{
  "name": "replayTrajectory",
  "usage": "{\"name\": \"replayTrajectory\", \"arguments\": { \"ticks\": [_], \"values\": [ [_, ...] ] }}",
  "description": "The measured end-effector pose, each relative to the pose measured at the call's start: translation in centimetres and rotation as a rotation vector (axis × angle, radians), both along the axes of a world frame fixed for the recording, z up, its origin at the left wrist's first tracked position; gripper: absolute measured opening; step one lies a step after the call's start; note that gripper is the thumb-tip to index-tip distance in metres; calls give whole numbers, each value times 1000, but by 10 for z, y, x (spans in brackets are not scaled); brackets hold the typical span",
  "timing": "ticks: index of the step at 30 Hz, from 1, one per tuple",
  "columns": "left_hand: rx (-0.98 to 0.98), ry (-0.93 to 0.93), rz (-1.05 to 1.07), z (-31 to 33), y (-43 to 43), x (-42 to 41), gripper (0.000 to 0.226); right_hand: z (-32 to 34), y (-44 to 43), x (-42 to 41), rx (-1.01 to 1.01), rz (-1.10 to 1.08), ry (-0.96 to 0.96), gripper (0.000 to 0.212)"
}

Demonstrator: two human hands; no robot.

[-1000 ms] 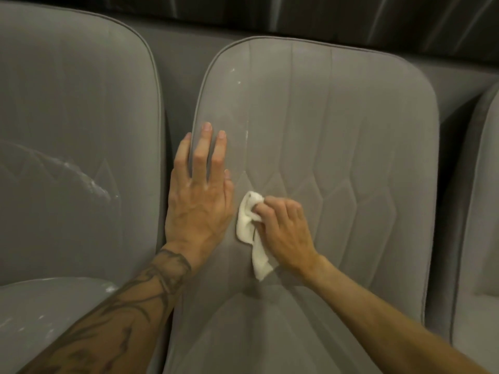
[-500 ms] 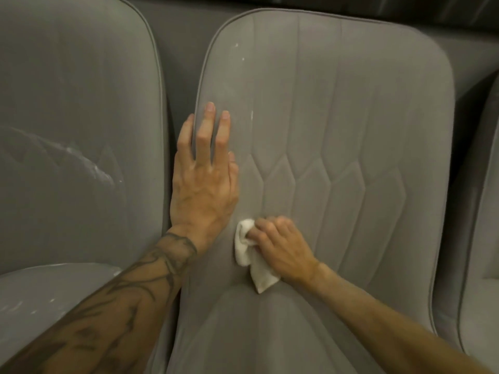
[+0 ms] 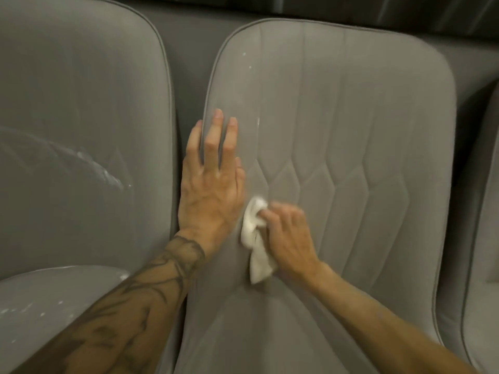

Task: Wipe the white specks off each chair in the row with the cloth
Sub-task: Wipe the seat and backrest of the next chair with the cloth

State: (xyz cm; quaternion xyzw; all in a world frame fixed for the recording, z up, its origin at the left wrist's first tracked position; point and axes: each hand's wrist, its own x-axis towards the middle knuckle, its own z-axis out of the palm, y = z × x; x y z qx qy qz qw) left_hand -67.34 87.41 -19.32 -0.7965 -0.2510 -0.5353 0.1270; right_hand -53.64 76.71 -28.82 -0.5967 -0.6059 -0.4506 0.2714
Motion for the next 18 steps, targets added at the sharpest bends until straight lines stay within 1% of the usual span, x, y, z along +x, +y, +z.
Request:
{"name": "replayTrajectory", "arguments": {
  "ticks": [3,5,6,7,8,10,12,14,16,18],
  "values": [
    [-23,-19,-34,0,0,-1,56,102,33,11,286,-153,161,23],
    [-31,-27,-59,2,0,-2,57,168,50,11,387,-185,247,20],
    [-42,-28,-66,3,0,-3,57,186,56,7,411,-166,284,20],
    [-56,-34,-75,5,0,-3,56,190,59,1,412,-147,301,21],
    [-70,-40,-84,8,-1,-5,54,182,60,-4,391,-126,297,21],
    [-70,-21,-96,13,0,-13,51,143,51,-14,269,-84,239,21],
    [-10,63,-89,19,7,-26,52,119,38,-16,157,-69,170,20],
    [43,142,-47,26,23,-41,59,148,39,-7,157,-86,101,20],
    [6,147,41,33,42,-51,69,206,57,0,247,-142,89,24],
    [-45,147,81,33,53,-54,71,264,74,7,315,-213,111,29]
  ]
}}
